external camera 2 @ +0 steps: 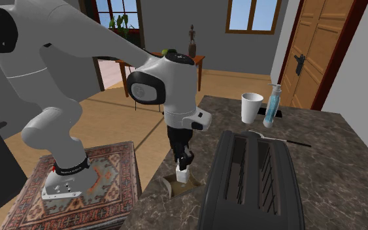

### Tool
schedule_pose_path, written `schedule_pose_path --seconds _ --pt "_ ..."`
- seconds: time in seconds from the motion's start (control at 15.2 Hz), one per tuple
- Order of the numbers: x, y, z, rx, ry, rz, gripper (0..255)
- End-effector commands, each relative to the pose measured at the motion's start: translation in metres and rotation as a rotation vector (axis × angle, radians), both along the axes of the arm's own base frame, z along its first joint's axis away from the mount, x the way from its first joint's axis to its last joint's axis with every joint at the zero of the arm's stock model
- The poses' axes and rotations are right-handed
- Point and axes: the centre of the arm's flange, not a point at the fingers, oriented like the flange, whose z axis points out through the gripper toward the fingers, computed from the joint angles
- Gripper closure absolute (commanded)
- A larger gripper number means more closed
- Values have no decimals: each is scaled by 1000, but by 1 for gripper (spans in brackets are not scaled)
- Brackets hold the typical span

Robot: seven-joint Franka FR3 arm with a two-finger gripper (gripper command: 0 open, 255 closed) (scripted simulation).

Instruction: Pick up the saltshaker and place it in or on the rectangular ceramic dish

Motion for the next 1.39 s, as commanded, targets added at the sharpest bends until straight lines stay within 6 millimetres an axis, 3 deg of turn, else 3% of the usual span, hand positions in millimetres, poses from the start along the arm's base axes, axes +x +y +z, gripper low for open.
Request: schedule_pose_path --seconds 0.0,0.26,0.33,0.66,0.92,1.32 --pt "0 0 -1 0 0 0 255" --pt "0 0 -1 0 0 0 255" --pt "0 0 -1 0 0 0 0" --pt "0 0 -1 0 0 0 0" --pt "0 -1 49 0 0 0 0" --pt "0 -1 49 0 0 0 0"
